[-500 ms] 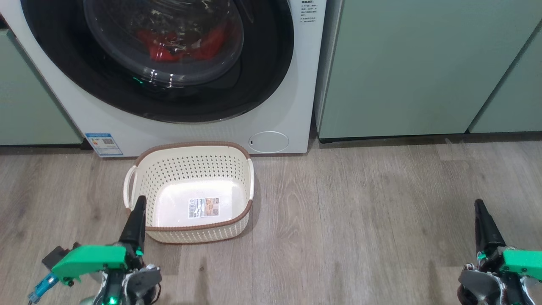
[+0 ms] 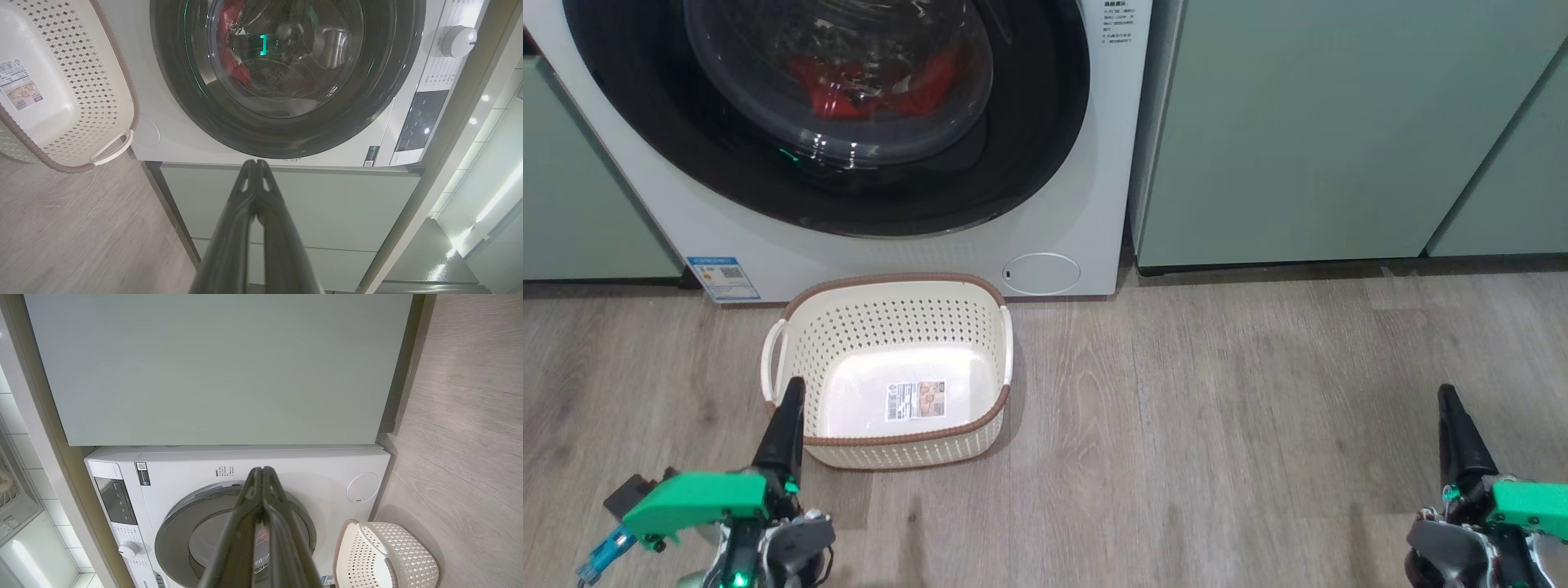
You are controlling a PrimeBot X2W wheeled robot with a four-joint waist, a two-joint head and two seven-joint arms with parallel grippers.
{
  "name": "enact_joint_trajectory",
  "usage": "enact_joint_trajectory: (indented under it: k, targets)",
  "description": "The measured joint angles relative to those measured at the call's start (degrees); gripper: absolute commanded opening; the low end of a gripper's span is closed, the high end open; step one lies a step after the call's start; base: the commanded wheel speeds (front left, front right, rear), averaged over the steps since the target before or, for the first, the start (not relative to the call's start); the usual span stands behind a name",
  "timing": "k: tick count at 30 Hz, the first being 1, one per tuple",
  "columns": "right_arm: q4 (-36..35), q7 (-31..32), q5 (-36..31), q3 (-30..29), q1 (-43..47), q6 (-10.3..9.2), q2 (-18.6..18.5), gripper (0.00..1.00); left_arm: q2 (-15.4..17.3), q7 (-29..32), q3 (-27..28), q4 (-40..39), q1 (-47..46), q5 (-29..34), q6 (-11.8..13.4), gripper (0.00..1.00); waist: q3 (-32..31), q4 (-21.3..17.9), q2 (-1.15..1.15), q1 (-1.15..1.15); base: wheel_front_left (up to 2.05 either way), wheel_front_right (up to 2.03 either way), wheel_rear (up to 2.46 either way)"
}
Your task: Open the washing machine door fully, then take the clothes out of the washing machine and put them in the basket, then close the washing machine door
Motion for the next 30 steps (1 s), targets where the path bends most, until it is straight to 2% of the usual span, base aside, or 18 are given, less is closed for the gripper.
enact_joint_trajectory:
  k: [3, 4, 10, 17, 30]
  targets:
    - [0.5, 0.0, 0.0, 0.1, 0.1, 0.03, 0.0, 0.0, 0.0, 0.0, 0.0, 0.5, 0.2, 0.0, 0.0, 0.0, 0.0, 0.0, 0.0, 0.0, 0.0, 0.0, 0.0]
    - [1.4, 0.0, 0.0, 0.1, 0.4, 0.03, 0.1, 1.0, -0.1, 0.0, -0.1, 1.3, 0.6, 0.0, 0.0, 1.0, 0.0, 0.0, 0.0, 0.0, 0.0, 0.0, 0.0]
    - [6.7, -0.1, 0.0, 0.2, 3.5, 0.01, 0.9, 1.0, -0.4, -0.1, -0.2, 6.5, 5.7, 0.0, 0.0, 1.0, 0.1, 0.0, 0.0, 0.0, 0.0, 0.0, 0.0]
    - [6.3, -1.1, -0.3, 1.0, 3.7, 0.02, 0.9, 1.0, -0.4, -1.2, -0.4, 6.2, 5.5, 0.8, 0.0, 1.0, 0.1, 0.0, 0.0, 0.0, 0.0, 0.0, 0.0]
    - [4.5, -3.3, -8.1, 1.7, 3.6, 0.02, 0.9, 1.0, -0.4, -3.1, -1.4, 4.6, 5.0, 8.7, 0.0, 1.0, 0.4, 0.2, 0.0, 0.0, 0.0, 0.0, 0.0]
